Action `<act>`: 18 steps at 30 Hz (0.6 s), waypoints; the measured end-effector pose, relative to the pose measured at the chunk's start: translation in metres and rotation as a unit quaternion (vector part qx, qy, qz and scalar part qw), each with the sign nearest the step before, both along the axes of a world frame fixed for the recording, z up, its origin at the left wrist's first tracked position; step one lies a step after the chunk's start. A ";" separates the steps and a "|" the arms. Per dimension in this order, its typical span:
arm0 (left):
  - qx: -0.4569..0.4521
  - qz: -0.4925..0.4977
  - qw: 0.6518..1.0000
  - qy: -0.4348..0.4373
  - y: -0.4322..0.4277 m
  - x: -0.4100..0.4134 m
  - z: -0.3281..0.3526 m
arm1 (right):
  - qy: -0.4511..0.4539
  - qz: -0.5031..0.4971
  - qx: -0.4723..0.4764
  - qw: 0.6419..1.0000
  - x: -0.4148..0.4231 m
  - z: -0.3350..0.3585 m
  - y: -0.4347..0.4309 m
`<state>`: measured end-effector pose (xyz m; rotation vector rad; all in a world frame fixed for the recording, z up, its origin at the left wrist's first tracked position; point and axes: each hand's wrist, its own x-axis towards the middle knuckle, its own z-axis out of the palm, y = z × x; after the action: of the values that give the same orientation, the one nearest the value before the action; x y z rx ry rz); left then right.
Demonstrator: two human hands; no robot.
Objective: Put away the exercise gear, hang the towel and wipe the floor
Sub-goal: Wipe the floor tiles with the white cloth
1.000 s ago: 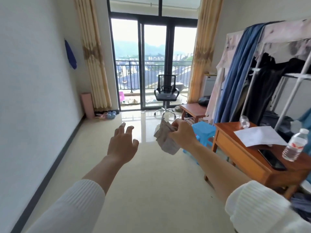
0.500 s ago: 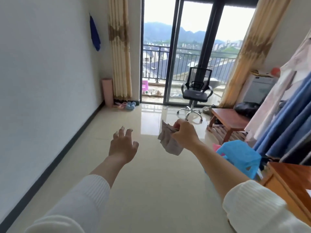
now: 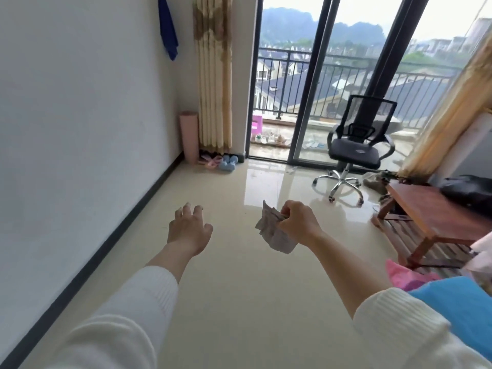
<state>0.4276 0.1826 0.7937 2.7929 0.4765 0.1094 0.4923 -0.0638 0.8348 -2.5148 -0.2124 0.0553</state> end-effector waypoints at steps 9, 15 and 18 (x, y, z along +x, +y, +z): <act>-0.126 0.017 0.991 -0.027 -0.002 0.228 -0.013 | -0.001 0.023 -0.064 0.998 0.242 -0.011 0.016; -0.120 0.061 0.991 -0.008 0.008 0.394 -0.036 | -0.009 0.072 -0.065 0.995 0.413 -0.019 0.030; -0.093 0.072 0.993 -0.002 0.011 0.467 -0.042 | -0.002 0.098 -0.092 0.991 0.505 -0.020 0.035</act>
<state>0.8945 0.1941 0.7520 2.5747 0.6509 0.0976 0.9977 -0.0290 0.8151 -2.6697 -0.4761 0.1561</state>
